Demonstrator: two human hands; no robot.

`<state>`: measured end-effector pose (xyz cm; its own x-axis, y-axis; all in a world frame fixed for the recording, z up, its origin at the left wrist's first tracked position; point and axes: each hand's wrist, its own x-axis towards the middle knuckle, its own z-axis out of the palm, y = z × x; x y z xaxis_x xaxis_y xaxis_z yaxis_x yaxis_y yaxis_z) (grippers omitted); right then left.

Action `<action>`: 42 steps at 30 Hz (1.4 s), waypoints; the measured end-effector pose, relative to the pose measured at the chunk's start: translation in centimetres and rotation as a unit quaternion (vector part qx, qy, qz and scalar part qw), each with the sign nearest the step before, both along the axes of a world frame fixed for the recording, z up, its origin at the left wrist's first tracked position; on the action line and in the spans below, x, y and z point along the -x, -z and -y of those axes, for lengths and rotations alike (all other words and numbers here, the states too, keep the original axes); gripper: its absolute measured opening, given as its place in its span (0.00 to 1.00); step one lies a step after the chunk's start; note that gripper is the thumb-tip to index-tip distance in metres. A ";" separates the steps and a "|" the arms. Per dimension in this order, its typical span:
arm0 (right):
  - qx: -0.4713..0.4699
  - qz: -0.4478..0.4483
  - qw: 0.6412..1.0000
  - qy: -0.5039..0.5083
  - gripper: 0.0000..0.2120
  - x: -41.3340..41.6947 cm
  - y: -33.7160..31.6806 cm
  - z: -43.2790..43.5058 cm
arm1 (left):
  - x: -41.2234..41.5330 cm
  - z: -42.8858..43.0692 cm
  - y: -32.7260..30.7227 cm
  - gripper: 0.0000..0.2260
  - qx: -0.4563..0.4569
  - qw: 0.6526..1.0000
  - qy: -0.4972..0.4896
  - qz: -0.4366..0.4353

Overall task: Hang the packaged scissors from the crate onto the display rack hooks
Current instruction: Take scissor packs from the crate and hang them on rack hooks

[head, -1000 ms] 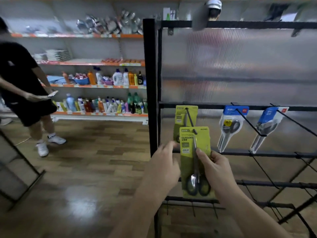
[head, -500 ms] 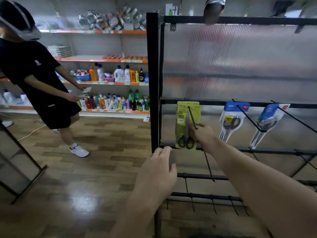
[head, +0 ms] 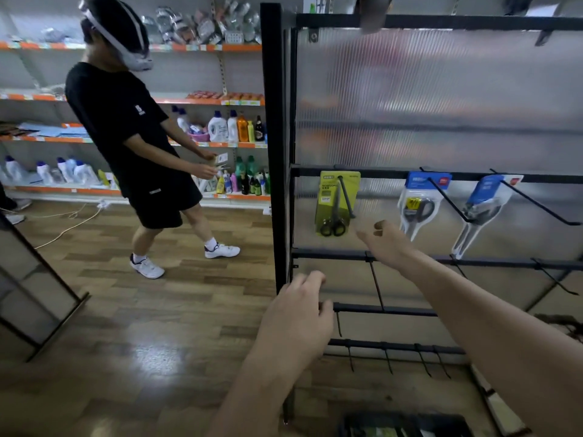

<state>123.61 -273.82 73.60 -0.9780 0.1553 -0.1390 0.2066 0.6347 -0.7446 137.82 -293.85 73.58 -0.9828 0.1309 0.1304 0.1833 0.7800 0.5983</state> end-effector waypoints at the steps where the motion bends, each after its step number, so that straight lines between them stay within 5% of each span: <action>1: -0.027 -0.001 0.999 -0.018 0.33 -1.3 -0.3 -0.7 | -0.2 -0.5 -0.1 0.17 -0.001 1.000 0.003 0.000; 8: -0.301 -0.042 0.948 -0.094 0.25 -12.7 -4.6 -7.2 | -1.9 -6.9 -1.6 0.20 0.020 0.999 0.035 -0.024; 13: -0.418 -0.095 0.898 -0.098 0.21 -20.6 -5.6 -15.3 | -4.1 -15.3 -2.5 0.18 0.122 0.990 0.042 -0.052; 26: -0.312 0.008 0.950 -0.003 0.19 -38.2 0.2 -31.6 | -16.1 -33.1 0.0 0.20 0.212 0.960 0.181 -0.024; 42: -0.282 0.049 0.958 0.014 0.23 -43.3 3.4 -33.4 | -20.3 -34.0 1.9 0.22 0.250 0.944 0.216 0.010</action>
